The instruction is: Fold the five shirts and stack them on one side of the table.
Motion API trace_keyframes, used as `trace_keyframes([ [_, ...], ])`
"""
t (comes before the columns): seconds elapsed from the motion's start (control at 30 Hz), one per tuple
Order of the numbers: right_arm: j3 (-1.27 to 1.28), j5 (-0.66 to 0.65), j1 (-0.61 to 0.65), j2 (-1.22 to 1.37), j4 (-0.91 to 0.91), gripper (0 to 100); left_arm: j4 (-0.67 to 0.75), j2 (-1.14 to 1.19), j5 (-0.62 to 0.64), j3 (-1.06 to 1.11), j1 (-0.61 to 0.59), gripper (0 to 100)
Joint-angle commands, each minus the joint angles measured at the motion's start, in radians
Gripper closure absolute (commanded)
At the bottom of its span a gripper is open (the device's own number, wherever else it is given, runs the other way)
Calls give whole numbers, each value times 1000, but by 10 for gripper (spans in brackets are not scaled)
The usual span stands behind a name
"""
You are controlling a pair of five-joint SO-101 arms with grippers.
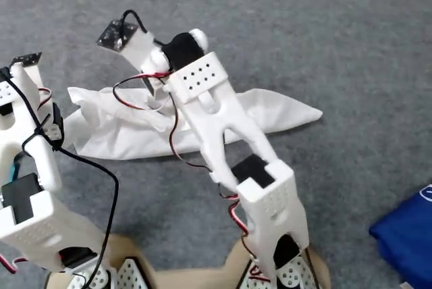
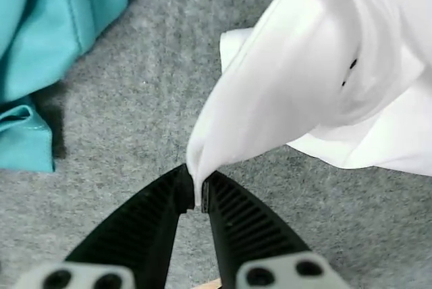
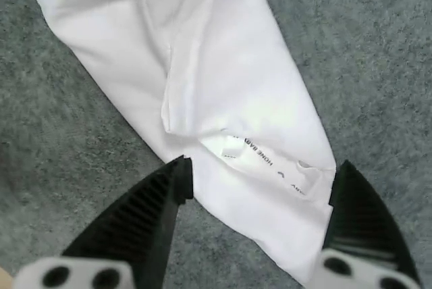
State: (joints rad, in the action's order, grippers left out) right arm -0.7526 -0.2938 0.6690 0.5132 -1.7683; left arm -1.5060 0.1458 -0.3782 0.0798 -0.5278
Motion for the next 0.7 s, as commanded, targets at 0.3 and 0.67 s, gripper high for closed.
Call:
trace_keyframes([
  [0.3, 194, -63, 53, -137, 58, 680, -5, -47, 74, 3, 21, 981],
  [0.67, 292, -55, 134, -27, 229, 680, 3, -42, 71, -5, 28, 981],
])
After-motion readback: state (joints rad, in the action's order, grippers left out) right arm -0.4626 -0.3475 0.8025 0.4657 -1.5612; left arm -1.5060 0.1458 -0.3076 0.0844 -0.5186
